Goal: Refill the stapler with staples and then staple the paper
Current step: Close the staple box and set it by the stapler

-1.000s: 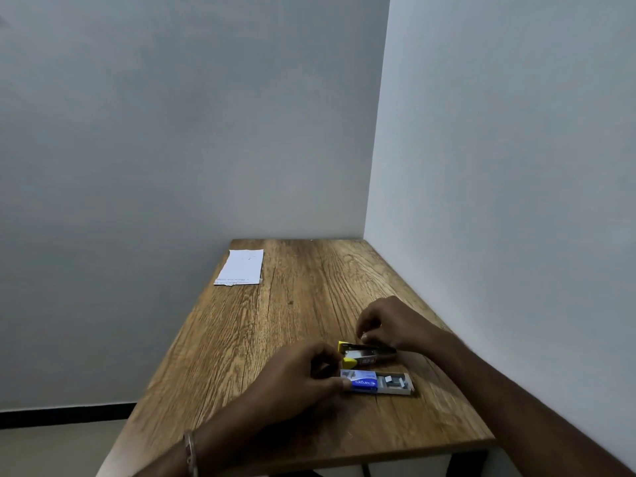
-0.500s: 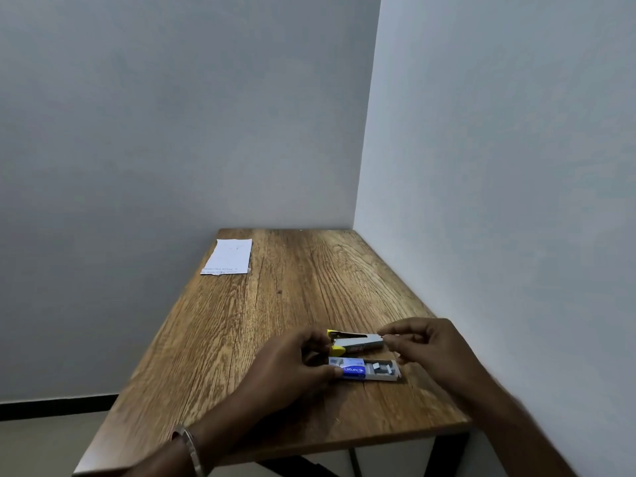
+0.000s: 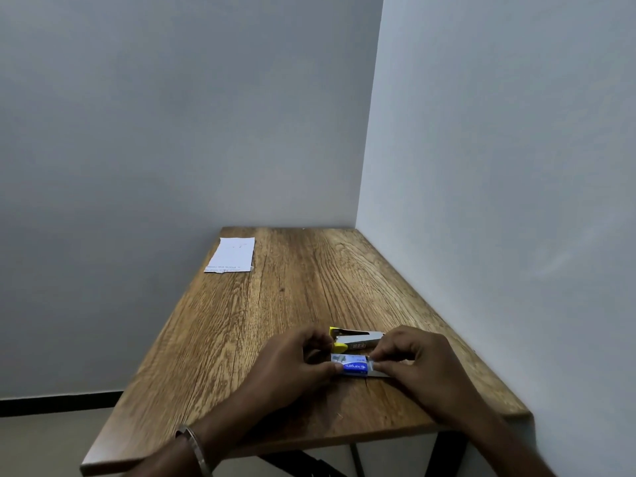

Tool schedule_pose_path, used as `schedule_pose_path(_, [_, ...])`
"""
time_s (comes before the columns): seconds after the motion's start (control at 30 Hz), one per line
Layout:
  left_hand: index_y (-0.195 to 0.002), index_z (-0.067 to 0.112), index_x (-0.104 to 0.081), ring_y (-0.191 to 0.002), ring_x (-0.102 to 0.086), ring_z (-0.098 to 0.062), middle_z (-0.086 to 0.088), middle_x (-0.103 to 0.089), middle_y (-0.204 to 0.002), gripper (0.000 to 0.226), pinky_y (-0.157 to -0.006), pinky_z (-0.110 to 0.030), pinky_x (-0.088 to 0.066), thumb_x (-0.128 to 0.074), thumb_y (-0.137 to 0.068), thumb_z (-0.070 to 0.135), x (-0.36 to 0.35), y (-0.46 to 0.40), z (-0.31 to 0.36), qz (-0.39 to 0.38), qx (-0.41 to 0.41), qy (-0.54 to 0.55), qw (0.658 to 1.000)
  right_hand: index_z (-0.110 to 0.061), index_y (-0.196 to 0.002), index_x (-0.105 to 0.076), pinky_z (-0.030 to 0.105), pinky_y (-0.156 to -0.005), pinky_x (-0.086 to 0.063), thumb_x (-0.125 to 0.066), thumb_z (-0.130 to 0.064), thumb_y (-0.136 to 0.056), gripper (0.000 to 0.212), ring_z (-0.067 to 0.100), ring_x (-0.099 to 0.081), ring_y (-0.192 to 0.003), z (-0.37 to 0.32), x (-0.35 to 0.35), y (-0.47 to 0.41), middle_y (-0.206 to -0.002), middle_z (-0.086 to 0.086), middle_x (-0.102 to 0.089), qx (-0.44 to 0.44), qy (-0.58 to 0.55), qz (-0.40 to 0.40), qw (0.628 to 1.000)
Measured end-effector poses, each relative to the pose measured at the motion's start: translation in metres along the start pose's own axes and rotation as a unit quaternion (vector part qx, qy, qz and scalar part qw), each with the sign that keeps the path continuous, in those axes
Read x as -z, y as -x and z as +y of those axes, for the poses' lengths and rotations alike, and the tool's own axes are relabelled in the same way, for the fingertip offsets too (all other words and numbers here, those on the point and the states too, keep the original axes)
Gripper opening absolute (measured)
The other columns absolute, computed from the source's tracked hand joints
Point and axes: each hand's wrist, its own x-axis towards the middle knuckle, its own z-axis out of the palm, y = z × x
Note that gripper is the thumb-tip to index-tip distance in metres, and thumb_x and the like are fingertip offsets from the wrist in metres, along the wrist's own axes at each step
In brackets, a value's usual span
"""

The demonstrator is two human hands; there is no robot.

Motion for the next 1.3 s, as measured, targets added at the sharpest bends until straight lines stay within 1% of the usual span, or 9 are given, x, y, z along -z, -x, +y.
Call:
schedule_pose_path(0.2, [-0.11,0.027,-0.068,-0.101,-0.065,0.005,0.013,-0.071,-0.109,0.039,-0.091,-0.027,-0.056,-0.081,-0.075,0.038,-0.001,0.0,-0.001,0.0,0.001,0.002,1.0,-0.028,-0.085,-0.081,0.009,-0.073,-0.05,-0.085,-0.015,-0.073,0.018,-0.005,-0.064,-0.092,0.0,-0.001,-0.001,-0.086,-0.019,-0.072,0.001,0.026,-0.011,1.0])
schedule_pose_path(0.4, [-0.112,0.028,-0.067,-0.103,-0.064,0.002,0.013,-0.07,-0.112,0.039,-0.093,-0.03,-0.056,-0.08,-0.077,0.039,0.0,0.0,-0.001,-0.009,0.003,-0.006,1.0,-0.025,-0.096,-0.08,0.006,-0.077,-0.047,-0.077,-0.008,-0.081,0.023,-0.009,-0.059,-0.099,0.001,0.006,-0.003,-0.097,-0.02,-0.07,0.029,0.077,-0.068,0.994])
schedule_pose_path(0.5, [-0.112,0.027,-0.067,-0.103,-0.064,0.002,0.013,-0.07,-0.111,0.038,-0.093,-0.03,-0.056,-0.08,-0.077,0.038,0.0,0.0,-0.001,-0.007,0.003,-0.003,1.0,-0.026,-0.101,-0.079,0.005,-0.08,-0.046,-0.075,-0.01,-0.084,0.024,-0.007,-0.062,-0.096,0.002,0.007,-0.003,-0.103,-0.016,-0.072,0.05,0.113,-0.089,0.988])
schedule_pose_path(0.6, [-0.11,0.027,-0.068,-0.103,-0.065,0.002,0.013,-0.071,-0.11,0.036,-0.093,-0.031,-0.056,-0.08,-0.077,0.037,-0.001,0.001,-0.001,-0.005,0.0,-0.003,1.0,-0.03,-0.107,-0.077,0.015,-0.086,-0.049,-0.073,-0.014,-0.086,0.027,-0.004,-0.062,-0.098,0.004,0.009,-0.001,-0.106,-0.016,-0.073,0.065,0.131,-0.092,0.985])
schedule_pose_path(0.7, [-0.111,0.027,-0.067,-0.104,-0.065,0.001,0.012,-0.071,-0.111,0.036,-0.093,-0.031,-0.056,-0.08,-0.078,0.037,-0.001,0.001,-0.002,-0.005,0.002,0.0,1.0,-0.034,-0.114,-0.073,0.023,-0.086,-0.051,-0.072,-0.017,-0.087,0.032,-0.001,-0.06,-0.1,0.006,0.01,0.001,-0.107,-0.015,-0.072,0.073,0.14,-0.079,0.984])
schedule_pose_path(0.9, [-0.109,0.026,-0.068,-0.104,-0.065,-0.001,0.011,-0.071,-0.111,0.035,-0.093,-0.033,-0.056,-0.08,-0.078,0.035,-0.001,0.001,-0.001,-0.007,0.004,0.007,1.0,-0.038,-0.111,-0.073,0.019,-0.08,-0.051,-0.074,-0.019,-0.086,0.032,-0.002,-0.062,-0.096,0.008,0.01,0.007,-0.101,-0.017,-0.073,0.076,0.121,-0.048,0.989])
schedule_pose_path(1.1, [-0.108,0.028,-0.068,-0.104,-0.065,0.0,0.012,-0.072,-0.111,0.034,-0.094,-0.032,-0.056,-0.08,-0.078,0.036,-0.001,0.001,-0.002,-0.007,0.005,0.007,1.0,-0.035,-0.112,-0.073,0.029,-0.083,-0.055,-0.075,-0.012,-0.084,0.036,0.002,-0.063,-0.098,0.008,0.01,0.008,-0.103,-0.017,-0.073,0.067,0.099,-0.031,0.992])
schedule_pose_path(1.2, [-0.109,0.028,-0.068,-0.106,-0.065,-0.001,0.011,-0.071,-0.112,0.034,-0.094,-0.032,-0.056,-0.08,-0.078,0.035,-0.001,0.001,-0.002,-0.012,0.004,0.012,1.0,-0.037,-0.113,-0.072,0.03,-0.083,-0.055,-0.074,-0.017,-0.086,0.033,0.002,-0.064,-0.097,0.008,0.011,0.008,-0.103,-0.017,-0.074,0.062,0.106,-0.05,0.991])
schedule_pose_path(1.3, [-0.108,0.028,-0.068,-0.105,-0.065,0.0,0.011,-0.071,-0.111,0.034,-0.094,-0.032,-0.056,-0.08,-0.077,0.035,-0.001,0.002,-0.003,-0.005,0.003,0.018,1.0,-0.036,-0.113,-0.073,0.029,-0.081,-0.056,-0.074,-0.017,-0.086,0.033,0.0,-0.065,-0.096,0.008,0.012,0.009,-0.103,-0.017,-0.074,0.054,0.093,-0.044,0.993])
